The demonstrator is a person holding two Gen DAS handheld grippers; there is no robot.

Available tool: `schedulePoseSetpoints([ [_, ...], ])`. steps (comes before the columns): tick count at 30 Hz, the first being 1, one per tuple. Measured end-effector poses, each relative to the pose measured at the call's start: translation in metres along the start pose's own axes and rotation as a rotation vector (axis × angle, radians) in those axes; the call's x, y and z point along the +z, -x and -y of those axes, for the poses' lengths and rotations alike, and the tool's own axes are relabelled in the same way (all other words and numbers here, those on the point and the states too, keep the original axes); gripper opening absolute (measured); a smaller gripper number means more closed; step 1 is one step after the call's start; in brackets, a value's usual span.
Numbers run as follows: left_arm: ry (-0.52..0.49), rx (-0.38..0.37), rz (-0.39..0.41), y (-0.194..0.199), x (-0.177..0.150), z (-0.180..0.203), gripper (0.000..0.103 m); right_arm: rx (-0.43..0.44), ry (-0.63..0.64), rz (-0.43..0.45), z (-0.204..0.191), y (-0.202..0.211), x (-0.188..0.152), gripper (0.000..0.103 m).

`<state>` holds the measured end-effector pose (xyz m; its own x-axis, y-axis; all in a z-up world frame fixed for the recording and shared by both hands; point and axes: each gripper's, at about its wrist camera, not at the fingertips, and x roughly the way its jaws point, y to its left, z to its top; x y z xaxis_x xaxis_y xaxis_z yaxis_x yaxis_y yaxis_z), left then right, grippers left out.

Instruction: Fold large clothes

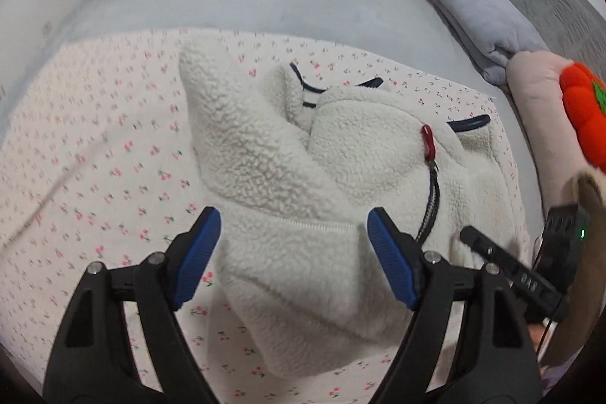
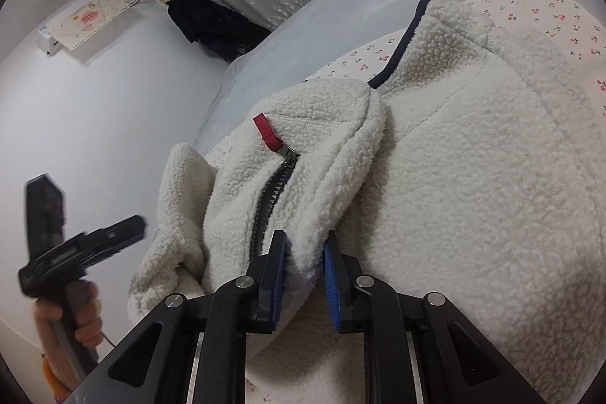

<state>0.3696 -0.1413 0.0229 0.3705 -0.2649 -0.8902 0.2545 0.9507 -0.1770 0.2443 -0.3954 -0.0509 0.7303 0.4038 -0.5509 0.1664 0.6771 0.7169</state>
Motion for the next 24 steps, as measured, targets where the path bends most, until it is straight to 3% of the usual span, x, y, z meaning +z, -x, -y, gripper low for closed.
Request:
schedulePoseSetpoints([
  [2, 0.025, 0.008, -0.042, -0.012, 0.006, 0.0, 0.08, 0.016, -0.007, -0.001, 0.0, 0.001, 0.002, 0.021],
  [4, 0.038, 0.068, -0.098, -0.029, 0.008, 0.006, 0.075, 0.034, -0.018, -0.003, -0.002, 0.002, 0.005, 0.022],
  [6, 0.05, 0.084, -0.143, -0.043, 0.008, 0.006, 0.024, 0.05, -0.033, -0.006, -0.002, 0.002, 0.006, 0.025],
  [8, 0.024, 0.096, -0.114, -0.041, 0.004, 0.012, 0.02, 0.067, -0.047, -0.009, -0.002, 0.002, 0.008, 0.037],
  [9, -0.008, 0.072, -0.064, -0.032, 0.001, 0.02, 0.019, 0.084, -0.059, -0.008, -0.001, 0.003, 0.009, 0.051],
  [10, -0.035, 0.045, -0.029, -0.023, 0.001, 0.026, 0.019, 0.099, -0.068, -0.004, 0.0, 0.005, 0.01, 0.059],
  [15, -0.261, -0.204, 0.139, 0.021, -0.022, 0.074, 0.018, 0.18, -0.119, 0.04, 0.01, 0.01, 0.014, 0.064],
  [19, -0.395, -0.341, 0.163, 0.008, -0.05, 0.101, 0.018, 0.277, -0.225, 0.068, 0.028, 0.01, 0.015, 0.076],
  [24, -0.37, -0.482, 0.146, -0.038, -0.069, 0.098, 0.019, 0.281, -0.268, 0.032, 0.034, -0.005, 0.019, 0.078],
])
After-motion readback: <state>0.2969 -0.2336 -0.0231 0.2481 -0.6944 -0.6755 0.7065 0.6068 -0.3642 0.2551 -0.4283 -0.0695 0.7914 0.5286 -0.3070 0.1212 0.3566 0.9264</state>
